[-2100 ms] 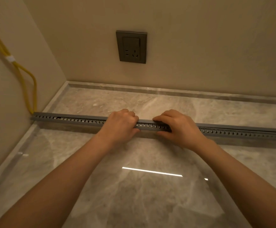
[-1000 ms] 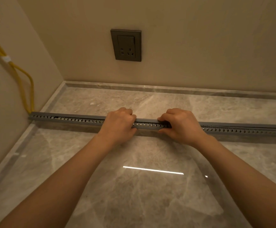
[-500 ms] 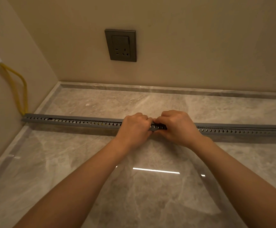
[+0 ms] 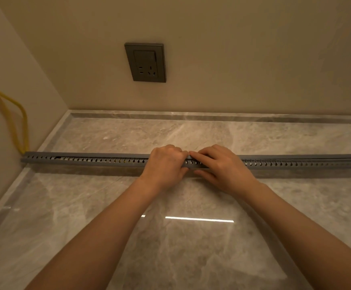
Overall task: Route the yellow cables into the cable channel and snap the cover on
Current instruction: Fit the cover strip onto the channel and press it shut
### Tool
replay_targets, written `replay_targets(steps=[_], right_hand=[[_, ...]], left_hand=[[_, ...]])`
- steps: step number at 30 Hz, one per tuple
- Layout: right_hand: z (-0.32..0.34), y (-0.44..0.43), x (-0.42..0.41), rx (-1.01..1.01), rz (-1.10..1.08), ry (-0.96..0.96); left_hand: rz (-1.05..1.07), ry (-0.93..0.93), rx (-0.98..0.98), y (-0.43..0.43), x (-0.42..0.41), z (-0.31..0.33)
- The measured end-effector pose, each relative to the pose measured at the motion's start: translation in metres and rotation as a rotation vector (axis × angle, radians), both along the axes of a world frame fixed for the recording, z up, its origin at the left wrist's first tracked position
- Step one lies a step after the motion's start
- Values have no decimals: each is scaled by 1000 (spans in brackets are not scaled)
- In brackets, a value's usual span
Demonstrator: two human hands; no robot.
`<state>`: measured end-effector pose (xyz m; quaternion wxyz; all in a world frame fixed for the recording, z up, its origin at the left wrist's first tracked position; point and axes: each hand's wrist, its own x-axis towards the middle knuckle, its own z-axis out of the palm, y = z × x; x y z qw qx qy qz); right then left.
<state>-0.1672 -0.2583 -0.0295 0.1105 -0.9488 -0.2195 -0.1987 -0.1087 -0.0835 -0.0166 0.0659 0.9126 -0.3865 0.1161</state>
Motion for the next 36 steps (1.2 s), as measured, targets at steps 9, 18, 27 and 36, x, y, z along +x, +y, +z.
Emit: replay_targets(steps=[9, 18, 27, 36], right_hand=[[7, -36, -8, -157, -89, -26], [17, -57, -6, -131, -84, -4], [35, -51, 11, -222, -166, 288], [36, -50, 11, -211, -183, 283]], left_hand=[[-5, 29, 25, -1, 5, 2], [3, 46, 30, -1, 5, 3], [0, 57, -5, 2, 3, 3], [19, 72, -41, 0, -1, 2]])
